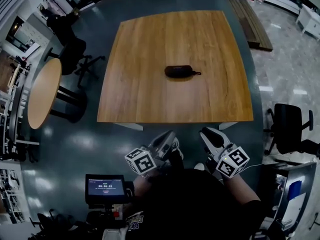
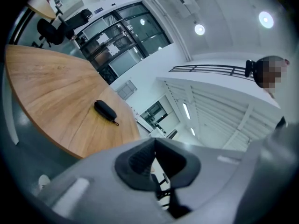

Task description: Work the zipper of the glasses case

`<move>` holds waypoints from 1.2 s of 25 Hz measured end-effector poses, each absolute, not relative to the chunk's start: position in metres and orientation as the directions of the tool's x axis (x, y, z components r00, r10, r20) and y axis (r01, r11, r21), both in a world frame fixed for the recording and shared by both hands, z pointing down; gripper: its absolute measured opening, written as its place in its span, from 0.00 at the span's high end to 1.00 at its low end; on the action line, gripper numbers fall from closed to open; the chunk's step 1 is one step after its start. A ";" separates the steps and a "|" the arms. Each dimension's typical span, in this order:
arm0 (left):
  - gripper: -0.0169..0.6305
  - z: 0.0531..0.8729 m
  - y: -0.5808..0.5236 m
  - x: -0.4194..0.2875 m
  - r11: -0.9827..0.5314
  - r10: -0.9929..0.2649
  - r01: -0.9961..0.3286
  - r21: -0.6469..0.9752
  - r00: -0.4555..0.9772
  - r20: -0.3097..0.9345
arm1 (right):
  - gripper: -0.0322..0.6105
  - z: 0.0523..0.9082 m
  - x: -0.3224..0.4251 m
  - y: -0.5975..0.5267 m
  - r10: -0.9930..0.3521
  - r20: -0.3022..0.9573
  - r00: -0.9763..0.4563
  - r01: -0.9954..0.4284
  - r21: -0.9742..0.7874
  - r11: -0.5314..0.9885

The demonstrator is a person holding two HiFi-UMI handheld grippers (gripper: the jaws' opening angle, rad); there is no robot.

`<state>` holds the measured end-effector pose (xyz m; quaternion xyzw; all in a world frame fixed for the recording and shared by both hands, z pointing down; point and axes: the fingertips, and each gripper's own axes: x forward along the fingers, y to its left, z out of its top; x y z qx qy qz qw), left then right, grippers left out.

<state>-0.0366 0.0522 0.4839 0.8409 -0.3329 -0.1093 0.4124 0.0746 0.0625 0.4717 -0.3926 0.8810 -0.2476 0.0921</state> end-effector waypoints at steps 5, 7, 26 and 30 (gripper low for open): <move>0.97 0.489 -0.010 -0.054 -0.451 -0.627 -0.425 0.785 0.777 0.061 | 0.80 0.493 0.057 0.000 -0.745 0.168 -0.646 -0.757 -0.265 0.597; 0.97 0.486 -0.036 -0.066 -0.464 -0.619 -0.414 0.783 0.784 0.047 | 0.78 0.508 0.048 -0.031 -0.745 0.251 -0.618 -0.785 -0.134 0.605; 0.97 0.509 -0.108 -0.134 -0.354 -0.682 -0.451 0.819 0.724 0.104 | 0.45 0.686 0.043 -0.235 -0.667 0.720 -0.188 -0.060 0.670 0.740; 0.97 0.506 -0.105 -0.129 -0.301 -0.721 -0.499 0.813 0.677 0.148 | 0.46 0.700 0.045 -0.239 -0.644 0.735 -0.212 -0.004 0.658 0.753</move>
